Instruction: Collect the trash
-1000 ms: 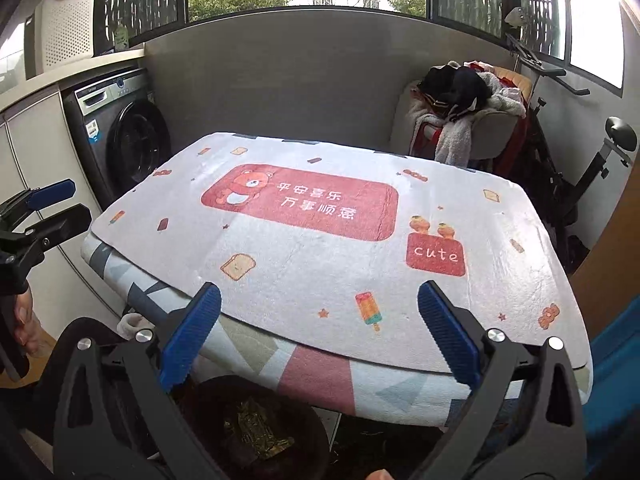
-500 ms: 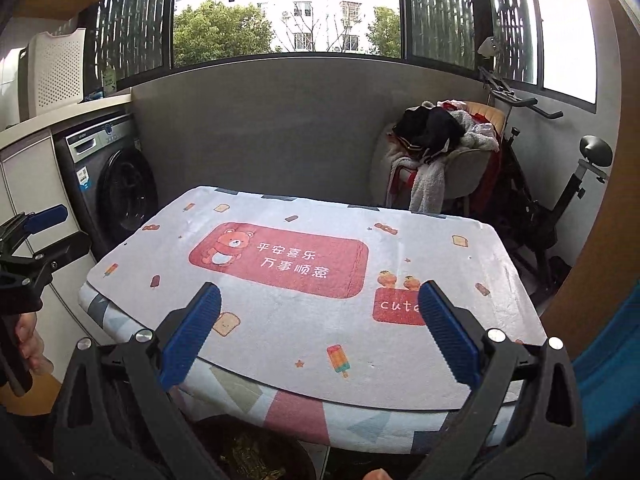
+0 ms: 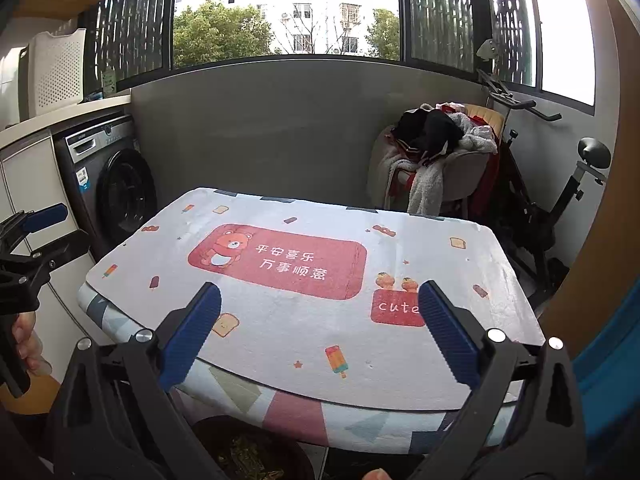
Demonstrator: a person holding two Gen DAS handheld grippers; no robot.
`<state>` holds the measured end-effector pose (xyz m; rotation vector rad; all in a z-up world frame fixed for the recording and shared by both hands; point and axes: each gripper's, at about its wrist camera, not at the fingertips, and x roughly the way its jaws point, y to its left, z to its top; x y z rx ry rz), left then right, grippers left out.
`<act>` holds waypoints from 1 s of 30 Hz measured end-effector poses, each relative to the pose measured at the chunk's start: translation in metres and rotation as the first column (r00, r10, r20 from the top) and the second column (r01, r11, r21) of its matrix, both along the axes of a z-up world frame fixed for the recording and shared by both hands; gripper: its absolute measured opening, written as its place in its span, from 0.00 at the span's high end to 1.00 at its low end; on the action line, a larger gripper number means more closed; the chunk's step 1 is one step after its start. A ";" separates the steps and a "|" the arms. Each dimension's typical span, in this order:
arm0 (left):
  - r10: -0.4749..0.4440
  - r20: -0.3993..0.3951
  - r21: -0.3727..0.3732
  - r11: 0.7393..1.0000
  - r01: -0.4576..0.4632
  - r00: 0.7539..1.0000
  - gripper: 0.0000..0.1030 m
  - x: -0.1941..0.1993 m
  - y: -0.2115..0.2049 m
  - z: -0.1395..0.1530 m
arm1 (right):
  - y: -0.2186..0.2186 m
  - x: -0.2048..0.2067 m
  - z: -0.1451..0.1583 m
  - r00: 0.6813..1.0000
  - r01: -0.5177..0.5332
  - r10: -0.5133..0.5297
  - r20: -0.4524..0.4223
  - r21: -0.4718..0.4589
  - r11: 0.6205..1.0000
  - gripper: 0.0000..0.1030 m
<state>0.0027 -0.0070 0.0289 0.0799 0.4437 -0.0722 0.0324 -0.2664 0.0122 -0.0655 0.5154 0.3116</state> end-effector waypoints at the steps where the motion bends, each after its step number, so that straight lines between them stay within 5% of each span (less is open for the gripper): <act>1: 0.000 0.000 0.002 1.000 0.000 1.000 0.06 0.000 0.000 0.000 | 0.000 0.000 0.000 1.000 0.000 0.000 0.000 -0.001 1.000 0.06; 30: 0.011 -0.033 -0.013 1.000 -0.012 0.999 0.06 0.006 0.003 -0.008 | -0.009 0.005 -0.009 0.999 0.030 -0.030 -0.016 -0.002 1.000 0.06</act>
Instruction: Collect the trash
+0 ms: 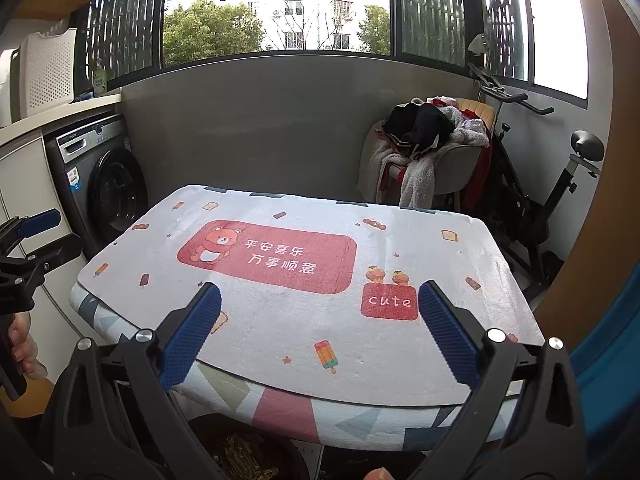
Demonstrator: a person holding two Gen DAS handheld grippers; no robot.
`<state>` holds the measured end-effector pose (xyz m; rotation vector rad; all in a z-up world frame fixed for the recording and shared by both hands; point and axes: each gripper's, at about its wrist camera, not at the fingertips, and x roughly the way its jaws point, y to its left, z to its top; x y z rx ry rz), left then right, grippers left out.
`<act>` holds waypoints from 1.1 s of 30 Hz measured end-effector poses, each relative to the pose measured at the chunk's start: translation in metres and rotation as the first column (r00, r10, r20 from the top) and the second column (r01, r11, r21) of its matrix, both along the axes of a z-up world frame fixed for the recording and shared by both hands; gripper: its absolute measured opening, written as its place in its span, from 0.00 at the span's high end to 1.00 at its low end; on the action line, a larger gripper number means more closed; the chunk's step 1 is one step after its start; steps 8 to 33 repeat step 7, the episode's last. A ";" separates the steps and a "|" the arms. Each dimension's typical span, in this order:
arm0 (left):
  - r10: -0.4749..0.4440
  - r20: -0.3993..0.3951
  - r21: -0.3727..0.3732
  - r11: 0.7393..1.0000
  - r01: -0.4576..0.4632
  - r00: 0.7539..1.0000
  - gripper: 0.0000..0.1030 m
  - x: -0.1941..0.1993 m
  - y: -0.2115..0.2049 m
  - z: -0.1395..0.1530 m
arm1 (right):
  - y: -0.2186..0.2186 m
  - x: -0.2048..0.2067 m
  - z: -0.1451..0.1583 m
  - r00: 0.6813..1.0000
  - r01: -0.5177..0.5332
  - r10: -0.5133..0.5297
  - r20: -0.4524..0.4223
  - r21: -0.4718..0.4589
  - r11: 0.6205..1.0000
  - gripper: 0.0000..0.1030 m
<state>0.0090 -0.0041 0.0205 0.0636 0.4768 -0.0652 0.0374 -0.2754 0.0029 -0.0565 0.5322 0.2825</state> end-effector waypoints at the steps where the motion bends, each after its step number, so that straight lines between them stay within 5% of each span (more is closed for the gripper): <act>1: 0.003 -0.002 0.000 1.000 -0.003 1.000 0.06 0.000 0.000 -0.001 | 0.000 0.000 0.000 1.000 0.000 0.000 -0.002 0.000 1.000 0.06; 33: 0.016 -0.020 -0.002 1.000 -0.016 1.000 0.06 0.005 0.005 -0.006 | 0.001 0.002 -0.005 1.000 0.001 -0.001 -0.012 -0.005 1.000 0.06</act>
